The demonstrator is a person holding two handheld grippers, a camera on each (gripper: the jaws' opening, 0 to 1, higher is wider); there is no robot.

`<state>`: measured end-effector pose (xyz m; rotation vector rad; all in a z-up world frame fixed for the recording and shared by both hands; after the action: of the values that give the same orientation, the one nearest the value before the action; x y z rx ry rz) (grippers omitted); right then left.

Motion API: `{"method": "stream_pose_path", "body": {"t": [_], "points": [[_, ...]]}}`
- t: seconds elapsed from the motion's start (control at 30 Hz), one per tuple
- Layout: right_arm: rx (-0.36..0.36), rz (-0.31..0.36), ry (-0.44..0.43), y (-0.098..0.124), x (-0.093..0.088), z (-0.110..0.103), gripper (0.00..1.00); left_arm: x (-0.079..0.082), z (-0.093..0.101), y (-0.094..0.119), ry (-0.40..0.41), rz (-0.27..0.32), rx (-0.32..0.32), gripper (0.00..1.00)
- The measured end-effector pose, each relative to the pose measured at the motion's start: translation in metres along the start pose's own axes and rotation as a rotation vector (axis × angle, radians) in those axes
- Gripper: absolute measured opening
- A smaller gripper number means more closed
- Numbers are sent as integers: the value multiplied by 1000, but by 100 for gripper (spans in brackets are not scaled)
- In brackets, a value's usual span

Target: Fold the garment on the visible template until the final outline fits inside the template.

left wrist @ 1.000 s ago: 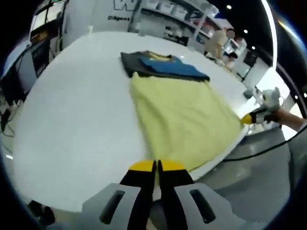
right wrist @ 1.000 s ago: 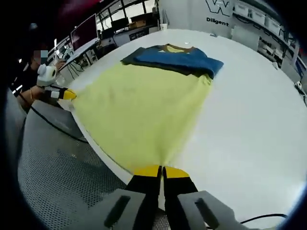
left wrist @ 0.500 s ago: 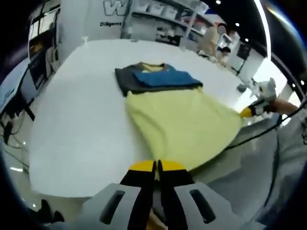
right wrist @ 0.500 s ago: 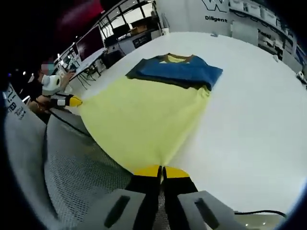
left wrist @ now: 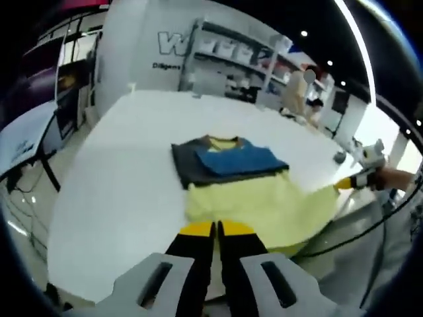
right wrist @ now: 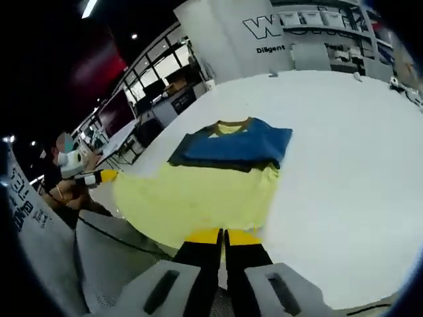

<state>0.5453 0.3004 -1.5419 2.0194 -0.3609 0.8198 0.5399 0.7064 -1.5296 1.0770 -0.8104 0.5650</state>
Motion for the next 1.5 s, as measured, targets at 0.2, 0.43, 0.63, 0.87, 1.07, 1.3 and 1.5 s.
{"method": "stream_pose_path", "body": {"t": [0.2, 0.43, 0.63, 0.87, 1.07, 1.3, 1.5], "points": [[-13, 115, -24, -5, 45, 16, 0, 32, -9, -20, -10, 73, 6, 0], [-30, 199, -36, -19, 85, 28, 0, 65, -18, -45, -23, 143, 27, 0], [-28, 197, 36, -36, 117, 38, 0, 88, -27, -72, -66, 150, 29, 0], [-28, 208, 52, -51, 138, 48, 0, 113, -41, -101, -101, 154, 23, 0], [-31, 213, 58, -65, 149, 56, 0, 120, -49, -118, -122, 144, 25, 0], [-36, 211, 63, -73, 155, 61, 0, 127, -54, -130, -140, 141, 20, 0], [-52, 194, 70, -99, 160, 79, 0, 130, -68, -161, -154, 106, 17, 0]]}}
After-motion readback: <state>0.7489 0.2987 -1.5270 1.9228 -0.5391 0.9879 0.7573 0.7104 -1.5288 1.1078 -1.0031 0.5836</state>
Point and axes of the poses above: the point that each gripper's makers call its tool centre point, and the gripper's own axes: y roughly backward along the fingers, z roughly to its right, x roughly out of its top, the point moved 6 cm from there along y, roughly backward along the fingers, and after that the axes turned 1 degree about -z, right-handed, at the moved point
